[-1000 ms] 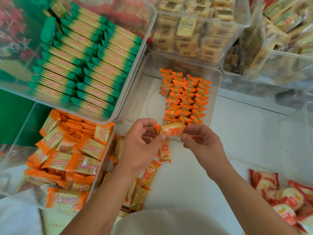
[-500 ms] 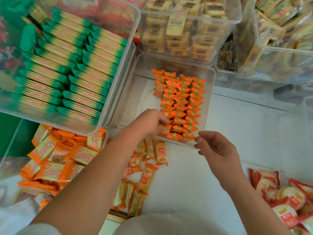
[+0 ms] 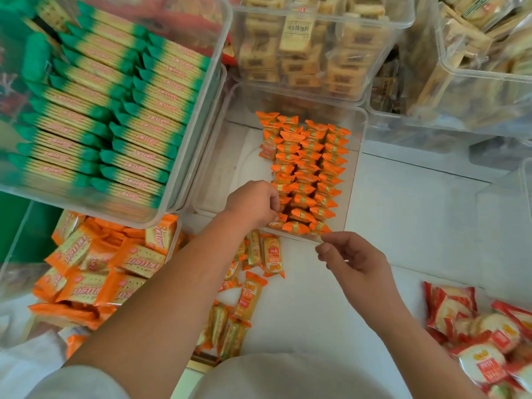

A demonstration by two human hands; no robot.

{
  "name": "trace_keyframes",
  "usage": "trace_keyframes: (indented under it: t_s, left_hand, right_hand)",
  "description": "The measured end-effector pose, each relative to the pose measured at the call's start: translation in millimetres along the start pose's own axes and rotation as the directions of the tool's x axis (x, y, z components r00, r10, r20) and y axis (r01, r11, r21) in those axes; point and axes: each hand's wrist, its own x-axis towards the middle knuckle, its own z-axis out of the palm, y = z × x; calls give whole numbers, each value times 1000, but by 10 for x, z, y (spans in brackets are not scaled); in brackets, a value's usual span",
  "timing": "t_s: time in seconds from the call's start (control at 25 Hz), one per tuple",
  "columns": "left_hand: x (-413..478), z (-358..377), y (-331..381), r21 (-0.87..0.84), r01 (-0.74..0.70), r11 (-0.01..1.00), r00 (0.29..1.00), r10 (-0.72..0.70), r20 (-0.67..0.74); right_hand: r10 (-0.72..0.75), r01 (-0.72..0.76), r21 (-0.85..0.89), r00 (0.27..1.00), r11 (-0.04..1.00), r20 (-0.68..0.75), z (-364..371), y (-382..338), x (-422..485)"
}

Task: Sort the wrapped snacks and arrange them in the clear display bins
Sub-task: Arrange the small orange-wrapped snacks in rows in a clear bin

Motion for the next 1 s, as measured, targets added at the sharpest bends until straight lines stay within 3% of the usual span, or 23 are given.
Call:
trace_keyframes:
  t_s: [0.12,0.24,0.36,0.48,0.6,0.68,0.84,1.0]
  left_hand:
    - [-96,-34,-26,21,2,1000,996,0,-86]
    - [-479,-70,-171,-145,-148,978,944,97,-314]
    - [-1110,69,-374,-332,-228,915,861,30,-507]
    - [-1654,553,-632,-465,-70,882,919,-124,-373]
    - [-1861,1175,-831,-339,133,931,969,-195,-154]
    - [-1815,1482,-843,-218,158,963,977,-184,-104]
    - [-1641,1701,-795,-110,160,981,980,-171,-100]
    - [-1579,1698,-823,-185,188,965,978,-202,-56]
  right_hand:
    - [28,-20,-92,995,996,95,175,101,-57]
    - [50,-9,-252,986,968,158,412,346,6]
    - [-8,94,-477,984,874,178,757,646,196]
    - [-52,206,-624,965,754,256,1011,880,336]
    - [-100,274,-740,957,614,271,997,1035,303]
    - [-100,234,-771,971,592,218,872,1131,216]
    - [8,52,-785,997,617,72,631,1272,42]
    - [239,-244,-522,968,817,-78,546,1327,-60]
